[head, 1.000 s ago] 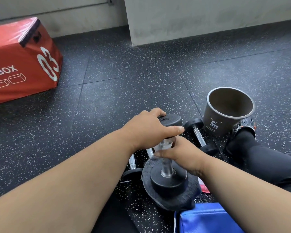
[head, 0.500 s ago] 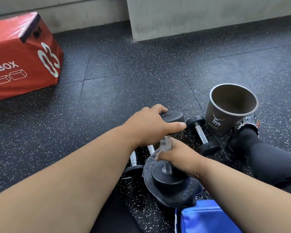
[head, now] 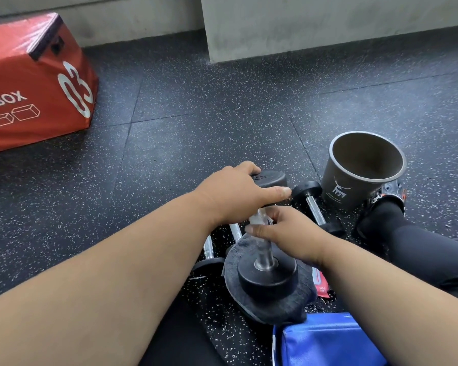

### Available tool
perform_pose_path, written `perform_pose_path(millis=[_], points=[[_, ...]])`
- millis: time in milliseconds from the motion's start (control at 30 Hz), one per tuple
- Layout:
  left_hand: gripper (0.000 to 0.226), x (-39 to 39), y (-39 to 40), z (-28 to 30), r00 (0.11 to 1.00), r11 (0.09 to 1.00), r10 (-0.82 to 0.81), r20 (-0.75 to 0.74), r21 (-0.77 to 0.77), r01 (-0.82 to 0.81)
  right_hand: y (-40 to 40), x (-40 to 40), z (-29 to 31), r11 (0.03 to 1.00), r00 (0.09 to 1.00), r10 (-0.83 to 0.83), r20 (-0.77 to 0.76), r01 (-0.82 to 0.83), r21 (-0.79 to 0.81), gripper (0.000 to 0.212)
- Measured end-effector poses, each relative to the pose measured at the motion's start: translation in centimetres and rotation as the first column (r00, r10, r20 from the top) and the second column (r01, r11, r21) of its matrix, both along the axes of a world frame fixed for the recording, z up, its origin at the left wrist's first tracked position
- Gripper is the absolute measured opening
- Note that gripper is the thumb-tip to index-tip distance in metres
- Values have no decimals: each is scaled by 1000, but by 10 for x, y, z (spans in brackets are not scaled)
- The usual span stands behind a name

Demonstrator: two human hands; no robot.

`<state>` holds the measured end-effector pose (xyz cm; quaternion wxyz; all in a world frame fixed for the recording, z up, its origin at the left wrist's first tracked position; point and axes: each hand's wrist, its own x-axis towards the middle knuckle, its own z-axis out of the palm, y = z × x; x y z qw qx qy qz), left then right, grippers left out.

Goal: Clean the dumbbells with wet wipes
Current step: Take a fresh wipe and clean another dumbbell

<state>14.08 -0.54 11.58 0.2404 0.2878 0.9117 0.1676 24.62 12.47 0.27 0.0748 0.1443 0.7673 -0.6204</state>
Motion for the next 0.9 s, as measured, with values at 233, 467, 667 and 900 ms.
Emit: perform_pose_path(millis=[233, 467, 667, 900], points=[[85, 2, 0, 2, 1000, 1000, -12, 1, -5, 12, 12, 6, -4, 994, 994, 90, 69, -94, 60, 56], [81, 2, 1, 4, 1000, 1000, -18, 15, -11, 18, 15, 18, -8, 954, 954, 199, 223, -241, 180, 17], [81, -2, 2, 2, 1000, 1000, -11, 18, -14, 11, 17, 24, -14, 890, 950, 205, 235, -281, 360, 52], [86, -5, 3, 0, 1000, 999, -22, 4, -26, 22, 32, 22, -13, 977, 980, 138, 146, -159, 144, 52]])
